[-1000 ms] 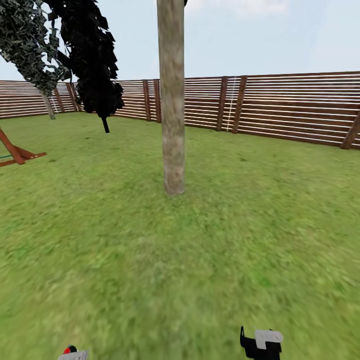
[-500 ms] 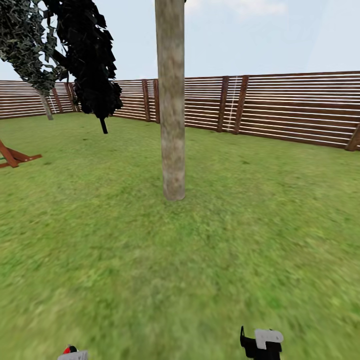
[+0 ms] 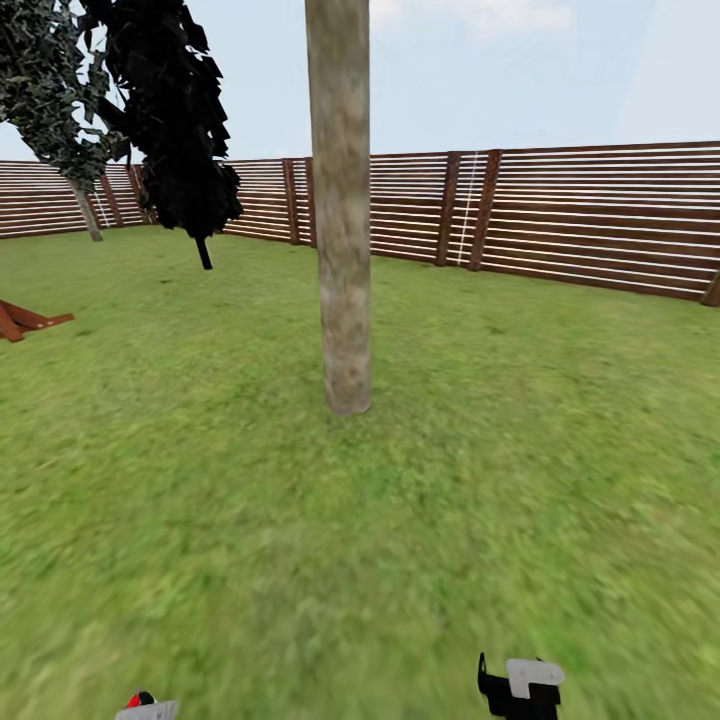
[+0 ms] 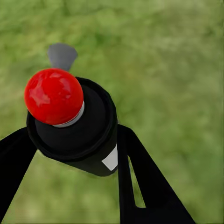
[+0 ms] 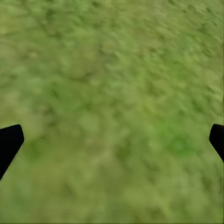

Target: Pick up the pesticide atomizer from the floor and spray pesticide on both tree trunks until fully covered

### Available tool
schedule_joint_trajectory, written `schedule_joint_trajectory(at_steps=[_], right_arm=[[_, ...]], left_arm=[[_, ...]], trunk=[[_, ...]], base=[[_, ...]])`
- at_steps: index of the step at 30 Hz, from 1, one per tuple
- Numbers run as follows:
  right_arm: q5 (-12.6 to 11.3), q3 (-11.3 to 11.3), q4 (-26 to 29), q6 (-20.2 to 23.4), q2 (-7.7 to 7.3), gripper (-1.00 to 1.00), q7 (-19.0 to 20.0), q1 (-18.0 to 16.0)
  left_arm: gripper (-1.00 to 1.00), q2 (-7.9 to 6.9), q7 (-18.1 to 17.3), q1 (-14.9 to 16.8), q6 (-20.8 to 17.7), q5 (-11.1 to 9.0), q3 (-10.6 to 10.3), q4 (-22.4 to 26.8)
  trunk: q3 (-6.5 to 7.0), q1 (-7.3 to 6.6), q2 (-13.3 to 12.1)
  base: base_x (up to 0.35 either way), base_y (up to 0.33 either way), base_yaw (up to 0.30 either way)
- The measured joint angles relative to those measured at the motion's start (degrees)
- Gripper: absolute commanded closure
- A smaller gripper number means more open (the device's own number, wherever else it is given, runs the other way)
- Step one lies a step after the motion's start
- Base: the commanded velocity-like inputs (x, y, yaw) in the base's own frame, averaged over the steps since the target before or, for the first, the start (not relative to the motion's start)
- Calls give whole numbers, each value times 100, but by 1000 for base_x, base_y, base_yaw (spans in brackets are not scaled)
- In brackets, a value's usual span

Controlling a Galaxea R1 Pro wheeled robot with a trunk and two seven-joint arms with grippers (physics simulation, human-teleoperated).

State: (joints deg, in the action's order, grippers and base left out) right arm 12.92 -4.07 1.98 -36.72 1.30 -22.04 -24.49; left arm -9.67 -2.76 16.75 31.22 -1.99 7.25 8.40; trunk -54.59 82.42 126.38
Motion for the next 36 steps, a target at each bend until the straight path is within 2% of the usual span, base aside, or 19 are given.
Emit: schedule_joint_trajectory(at_steps=[36], right_arm=[[1, 0, 0, 0, -4, -100, -6, 0]], left_arm=[[100, 4, 0, 0, -9, 0, 0, 0]], trunk=[[0, 0, 0]], base=[[339, 0, 0]])
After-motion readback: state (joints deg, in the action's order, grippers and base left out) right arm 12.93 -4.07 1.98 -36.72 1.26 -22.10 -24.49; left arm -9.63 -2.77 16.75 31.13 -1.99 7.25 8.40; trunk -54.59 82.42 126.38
